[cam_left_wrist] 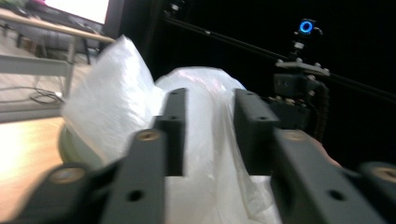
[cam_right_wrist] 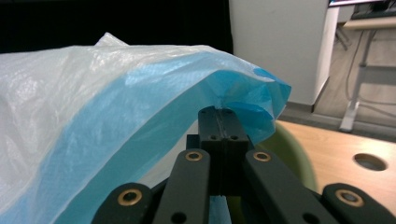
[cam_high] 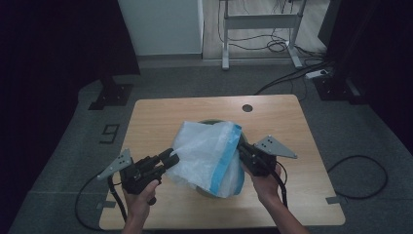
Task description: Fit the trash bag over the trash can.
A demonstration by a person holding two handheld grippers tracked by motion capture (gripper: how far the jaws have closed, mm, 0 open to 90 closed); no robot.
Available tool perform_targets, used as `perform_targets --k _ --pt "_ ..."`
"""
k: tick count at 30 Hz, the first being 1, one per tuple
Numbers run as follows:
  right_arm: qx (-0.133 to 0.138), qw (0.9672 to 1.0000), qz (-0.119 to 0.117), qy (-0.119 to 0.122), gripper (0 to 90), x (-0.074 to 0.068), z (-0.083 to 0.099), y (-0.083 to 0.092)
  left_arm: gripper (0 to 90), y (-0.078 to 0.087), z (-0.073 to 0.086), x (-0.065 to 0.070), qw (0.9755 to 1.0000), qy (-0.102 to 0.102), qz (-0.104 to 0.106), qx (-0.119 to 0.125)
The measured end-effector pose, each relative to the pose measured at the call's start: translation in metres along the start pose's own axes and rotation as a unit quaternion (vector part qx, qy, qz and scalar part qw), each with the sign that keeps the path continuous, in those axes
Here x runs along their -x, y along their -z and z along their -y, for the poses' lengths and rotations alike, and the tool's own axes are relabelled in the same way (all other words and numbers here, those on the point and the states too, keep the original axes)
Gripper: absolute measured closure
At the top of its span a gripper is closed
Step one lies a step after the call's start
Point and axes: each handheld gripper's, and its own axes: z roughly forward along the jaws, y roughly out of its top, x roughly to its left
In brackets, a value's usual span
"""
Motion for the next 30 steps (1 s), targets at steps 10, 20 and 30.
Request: perform_targets --k 10,20,30 --pt "0.023 0.999 0.022 0.032 89.3 0.006 -0.018 0.018 43.9 -0.023 -0.037 0.015 0.9967 -0.051 0.013 -0.062" --pt "0.033 0.9977 0.017 0.057 89.3 -0.003 -0.035 0.023 63.1 -0.063 -0.054 0.031 0.9824 -0.112 0.0 -0.15" --pt "0.035 0.9964 0.016 0.075 89.4 -0.001 -0.033 0.027 90.0 -0.059 -0.053 0.01 0.995 -0.077 -0.019 -0.06"
